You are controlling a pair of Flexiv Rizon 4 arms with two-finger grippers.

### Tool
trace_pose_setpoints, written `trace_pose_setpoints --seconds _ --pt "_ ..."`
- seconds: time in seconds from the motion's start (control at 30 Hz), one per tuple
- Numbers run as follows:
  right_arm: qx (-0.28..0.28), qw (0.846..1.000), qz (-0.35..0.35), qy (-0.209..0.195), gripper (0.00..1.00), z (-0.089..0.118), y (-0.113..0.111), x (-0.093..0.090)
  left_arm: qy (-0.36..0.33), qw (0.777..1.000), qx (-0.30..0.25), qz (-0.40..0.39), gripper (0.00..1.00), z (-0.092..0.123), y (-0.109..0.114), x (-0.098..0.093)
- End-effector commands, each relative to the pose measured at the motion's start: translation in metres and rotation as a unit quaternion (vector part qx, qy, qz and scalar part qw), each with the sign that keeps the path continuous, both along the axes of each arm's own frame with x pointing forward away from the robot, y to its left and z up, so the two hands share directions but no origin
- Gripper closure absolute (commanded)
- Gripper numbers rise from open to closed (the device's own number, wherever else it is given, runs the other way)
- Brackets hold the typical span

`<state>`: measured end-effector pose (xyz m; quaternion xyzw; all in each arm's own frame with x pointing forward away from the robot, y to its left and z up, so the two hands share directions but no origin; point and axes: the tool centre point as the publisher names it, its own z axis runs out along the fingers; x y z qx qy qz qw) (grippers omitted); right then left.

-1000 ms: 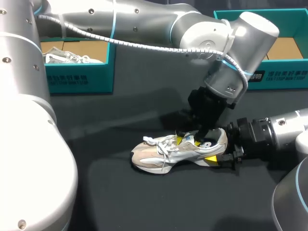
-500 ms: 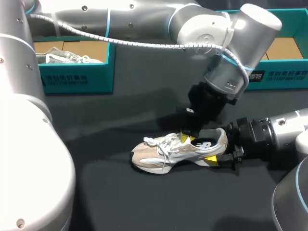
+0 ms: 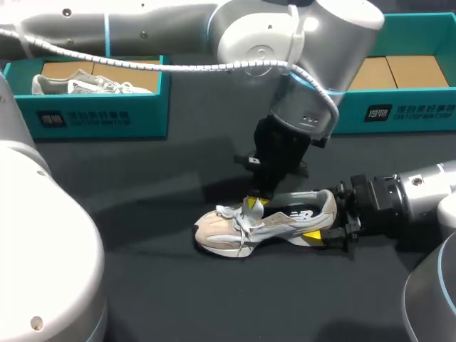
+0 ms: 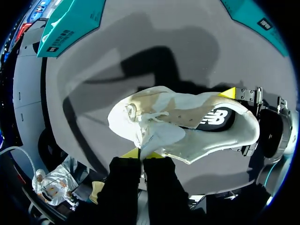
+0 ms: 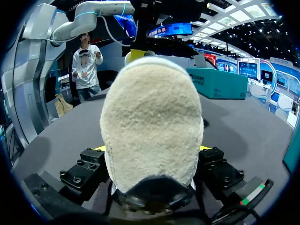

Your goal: Take the shoe out of the shoebox, open the shoe tongue, remove and reinsert the insole, then place the shoe into the shoebox

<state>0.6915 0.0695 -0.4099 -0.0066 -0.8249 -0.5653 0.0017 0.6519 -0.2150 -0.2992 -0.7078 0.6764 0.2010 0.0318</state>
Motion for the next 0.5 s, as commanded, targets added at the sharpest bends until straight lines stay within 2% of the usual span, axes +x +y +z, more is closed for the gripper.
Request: trace_pose_setpoints --seconds 0.03,0.27,0.5 --pt "-0.001 1.0 -0.001 0.0 1.0 -0.002 0.003 -0.001 -0.064 0.985 -0.012 0.158 1.0 0.004 0.023 -0.012" --pt "-0.001 1.0 -0.001 0.0 1.0 -0.002 0.003 -0.001 -0.065 0.983 0.005 0.171 1.0 -0.01 0.038 -0.022" --pt "-0.001 1.0 -0.001 0.0 1.0 -0.002 0.003 -0.001 -0.063 0.981 0.031 0.18 1.0 -0.03 0.044 -0.021"
